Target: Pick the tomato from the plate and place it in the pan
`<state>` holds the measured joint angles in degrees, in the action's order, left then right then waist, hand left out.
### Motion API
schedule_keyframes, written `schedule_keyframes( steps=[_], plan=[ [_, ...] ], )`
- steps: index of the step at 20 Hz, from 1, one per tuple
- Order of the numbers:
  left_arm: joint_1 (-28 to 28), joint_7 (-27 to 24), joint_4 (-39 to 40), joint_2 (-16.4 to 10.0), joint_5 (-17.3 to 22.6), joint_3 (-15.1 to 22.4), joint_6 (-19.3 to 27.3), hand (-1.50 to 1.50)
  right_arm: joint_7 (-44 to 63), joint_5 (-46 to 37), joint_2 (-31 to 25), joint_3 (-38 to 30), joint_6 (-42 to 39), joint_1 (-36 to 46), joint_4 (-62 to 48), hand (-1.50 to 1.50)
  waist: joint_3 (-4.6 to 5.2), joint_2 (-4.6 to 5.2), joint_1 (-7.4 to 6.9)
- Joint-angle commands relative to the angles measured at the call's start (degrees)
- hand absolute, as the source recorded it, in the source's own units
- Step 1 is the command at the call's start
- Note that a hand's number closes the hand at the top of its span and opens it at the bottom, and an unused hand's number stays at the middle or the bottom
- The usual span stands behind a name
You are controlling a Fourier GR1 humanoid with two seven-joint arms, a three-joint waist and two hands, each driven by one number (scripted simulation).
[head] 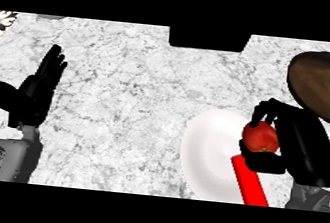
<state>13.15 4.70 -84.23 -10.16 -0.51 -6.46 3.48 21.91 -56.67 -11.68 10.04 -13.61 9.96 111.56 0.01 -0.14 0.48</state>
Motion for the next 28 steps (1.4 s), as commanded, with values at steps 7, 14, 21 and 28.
schedule_keyframes(
  steps=[7,14,21,28],
  plan=[
    [0.6,-0.7,0.6,1.0,-0.1,0.1,0.4,0.00,-5.3,18.6,-1.6,-24.4,3.5,12.2,-11.6,1.50,-0.05,0.45,-0.78],
    [0.0,1.6,-2.4,0.0,0.9,-0.1,-1.0,0.00,-20.2,18.9,-15.0,-34.5,7.8,17.1,-36.1,1.50,-0.08,0.60,-1.72],
    [3.2,0.7,0.0,-0.1,0.1,0.4,-1.3,0.00,-31.4,11.1,-22.9,-35.7,20.5,24.8,-60.6,1.50,-0.15,1.18,-2.86],
    [4.8,0.3,0.9,1.0,-0.2,1.5,-1.2,0.00,-40.6,11.3,-25.6,-39.5,29.4,30.2,-81.2,1.50,-0.39,2.03,-4.51]
  ],
)
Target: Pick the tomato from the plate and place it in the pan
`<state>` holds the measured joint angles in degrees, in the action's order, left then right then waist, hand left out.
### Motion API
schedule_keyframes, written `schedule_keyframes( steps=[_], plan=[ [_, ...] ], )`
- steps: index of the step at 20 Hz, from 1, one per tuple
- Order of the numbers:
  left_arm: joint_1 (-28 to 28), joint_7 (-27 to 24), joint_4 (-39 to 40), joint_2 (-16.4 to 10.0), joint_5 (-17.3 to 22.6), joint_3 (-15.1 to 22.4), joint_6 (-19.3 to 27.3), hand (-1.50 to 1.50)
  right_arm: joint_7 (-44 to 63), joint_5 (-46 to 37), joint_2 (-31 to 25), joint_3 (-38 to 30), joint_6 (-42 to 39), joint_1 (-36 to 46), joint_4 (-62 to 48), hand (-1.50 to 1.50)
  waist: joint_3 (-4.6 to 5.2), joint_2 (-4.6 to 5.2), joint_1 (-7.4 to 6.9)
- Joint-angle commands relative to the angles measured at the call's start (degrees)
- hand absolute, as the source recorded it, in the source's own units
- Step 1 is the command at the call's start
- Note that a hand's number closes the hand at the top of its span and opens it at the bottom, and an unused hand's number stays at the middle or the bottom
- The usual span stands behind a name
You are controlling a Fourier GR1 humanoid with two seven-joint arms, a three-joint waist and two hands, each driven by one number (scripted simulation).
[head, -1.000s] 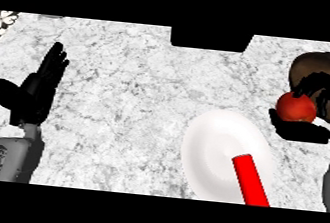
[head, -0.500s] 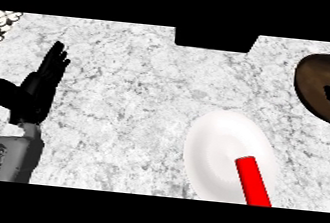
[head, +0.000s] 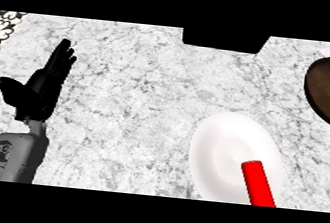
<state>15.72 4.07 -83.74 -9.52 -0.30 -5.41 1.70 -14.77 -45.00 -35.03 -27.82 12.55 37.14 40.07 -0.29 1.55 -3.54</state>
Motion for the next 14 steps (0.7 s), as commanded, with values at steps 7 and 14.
schedule_keyframes(
  steps=[7,14],
  plan=[
    [2.6,1.5,-0.3,1.8,-0.8,1.6,1.2,0.00,-8.2,2.8,-1.6,-5.3,3.6,5.0,-19.4,1.50,-0.32,0.87,-1.36],
    [2.7,-0.6,2.2,1.8,-1.1,1.7,0.4,0.00,-8.6,4.9,-3.6,-6.1,-12.5,7.9,-27.2,-1.50,-0.32,1.37,-1.48]
  ],
)
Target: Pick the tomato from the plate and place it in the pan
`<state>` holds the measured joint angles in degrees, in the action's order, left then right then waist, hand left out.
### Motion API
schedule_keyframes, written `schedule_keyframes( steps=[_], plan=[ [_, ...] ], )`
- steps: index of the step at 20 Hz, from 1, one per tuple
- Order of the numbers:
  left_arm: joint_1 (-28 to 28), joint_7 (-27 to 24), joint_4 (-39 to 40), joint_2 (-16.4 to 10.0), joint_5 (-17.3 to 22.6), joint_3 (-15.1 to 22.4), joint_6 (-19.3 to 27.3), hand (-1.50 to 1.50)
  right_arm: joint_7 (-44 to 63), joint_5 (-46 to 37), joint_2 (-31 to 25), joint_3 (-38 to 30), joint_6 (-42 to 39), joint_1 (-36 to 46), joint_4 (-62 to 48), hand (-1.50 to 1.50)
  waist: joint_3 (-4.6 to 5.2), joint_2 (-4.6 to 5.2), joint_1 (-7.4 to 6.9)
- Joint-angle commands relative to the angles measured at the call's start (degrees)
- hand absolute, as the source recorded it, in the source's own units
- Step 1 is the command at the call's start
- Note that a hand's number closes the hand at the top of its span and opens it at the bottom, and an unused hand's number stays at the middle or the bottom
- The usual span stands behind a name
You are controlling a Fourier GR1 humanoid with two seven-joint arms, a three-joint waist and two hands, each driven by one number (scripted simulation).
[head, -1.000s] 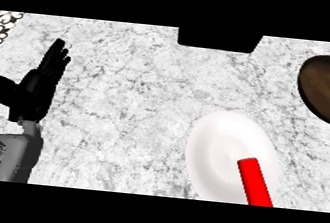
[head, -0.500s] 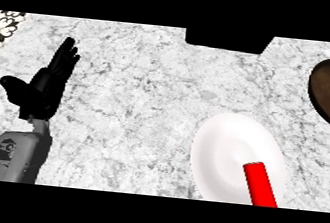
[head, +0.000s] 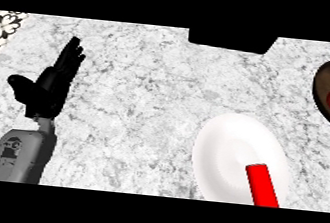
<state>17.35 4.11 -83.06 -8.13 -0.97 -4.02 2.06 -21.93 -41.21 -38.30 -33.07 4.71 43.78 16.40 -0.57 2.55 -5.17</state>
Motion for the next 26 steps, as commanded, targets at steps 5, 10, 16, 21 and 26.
schedule_keyframes(
  steps=[5,10,16,21,26],
  plan=[
    [-1.2,-0.8,0.0,-0.5,0.5,-0.9,-0.3,0.00,-10.1,4.4,-0.2,-4.3,-2.4,-0.6,-3.6,-1.50,-0.05,-0.36,0.68],
    [-1.5,0.8,-1.5,-1.9,1.2,-2.1,-0.7,0.00,-13.7,11.5,-1.7,-11.5,-2.8,-0.5,-4.2,-1.50,0.04,-1.03,1.55],
    [-0.8,1.2,-0.4,-0.1,-0.9,-1.3,2.5,0.00,-19.4,16.3,-7.4,-14.8,-21.4,-5.2,-7.2,-1.50,0.22,-1.74,4.11],
    [-4.1,0.9,-1.3,-2.6,1.4,-3.4,-0.7,0.00,-25.6,18.4,-12.1,-15.1,-34.5,-11.9,-6.6,-1.50,0.40,-2.31,4.83],
    [-2.6,0.0,1.2,-2.3,0.9,-4.0,0.3,0.00,-28.8,20.1,-14.1,-14.8,-39.1,-17.7,-4.7,-1.50,0.43,-2.29,5.15]
  ],
)
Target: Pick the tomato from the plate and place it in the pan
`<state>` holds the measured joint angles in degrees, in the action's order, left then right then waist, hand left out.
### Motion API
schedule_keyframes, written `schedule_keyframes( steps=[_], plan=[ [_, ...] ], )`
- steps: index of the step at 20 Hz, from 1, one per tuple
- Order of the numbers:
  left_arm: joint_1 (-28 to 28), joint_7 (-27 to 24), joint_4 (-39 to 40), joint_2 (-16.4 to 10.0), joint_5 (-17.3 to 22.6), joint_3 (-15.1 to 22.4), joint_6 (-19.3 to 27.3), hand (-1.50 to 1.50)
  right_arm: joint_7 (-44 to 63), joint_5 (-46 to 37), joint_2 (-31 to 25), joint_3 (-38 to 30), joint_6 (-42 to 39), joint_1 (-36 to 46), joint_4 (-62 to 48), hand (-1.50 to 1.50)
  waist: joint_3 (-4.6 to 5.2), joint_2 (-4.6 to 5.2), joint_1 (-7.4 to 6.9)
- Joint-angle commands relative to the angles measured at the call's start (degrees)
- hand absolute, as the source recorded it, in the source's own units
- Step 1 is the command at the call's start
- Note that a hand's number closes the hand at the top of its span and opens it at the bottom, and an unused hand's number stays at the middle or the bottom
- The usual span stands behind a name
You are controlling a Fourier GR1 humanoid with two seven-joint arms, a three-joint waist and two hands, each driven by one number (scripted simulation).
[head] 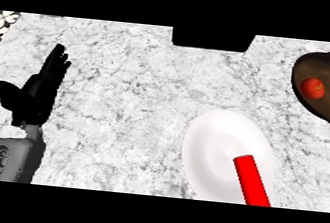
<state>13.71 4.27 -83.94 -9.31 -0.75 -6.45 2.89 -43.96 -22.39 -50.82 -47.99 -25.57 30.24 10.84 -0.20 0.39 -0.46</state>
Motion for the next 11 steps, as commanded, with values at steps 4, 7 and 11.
schedule_keyframes(
  steps=[4,7,11],
  plan=[
    [-0.2,-1.5,1.8,-0.7,0.1,-1.1,-0.4,0.00,-8.1,3.6,-3.9,-0.4,-13.0,-8.9,2.3,-1.50,0.08,-0.28,1.01],
    [-0.9,-1.3,1.8,-0.8,0.8,-1.7,-0.8,0.00,-7.2,4.5,-3.2,0.8,-13.7,-10.2,4.2,-1.50,0.14,-0.38,0.94],
    [-2.1,-3.5,1.7,0.5,-0.4,-0.1,-0.5,0.00,-3.3,5.7,-4.7,2.2,-13.2,-11.7,7.4,-1.50,0.21,-0.46,0.87]
  ],
)
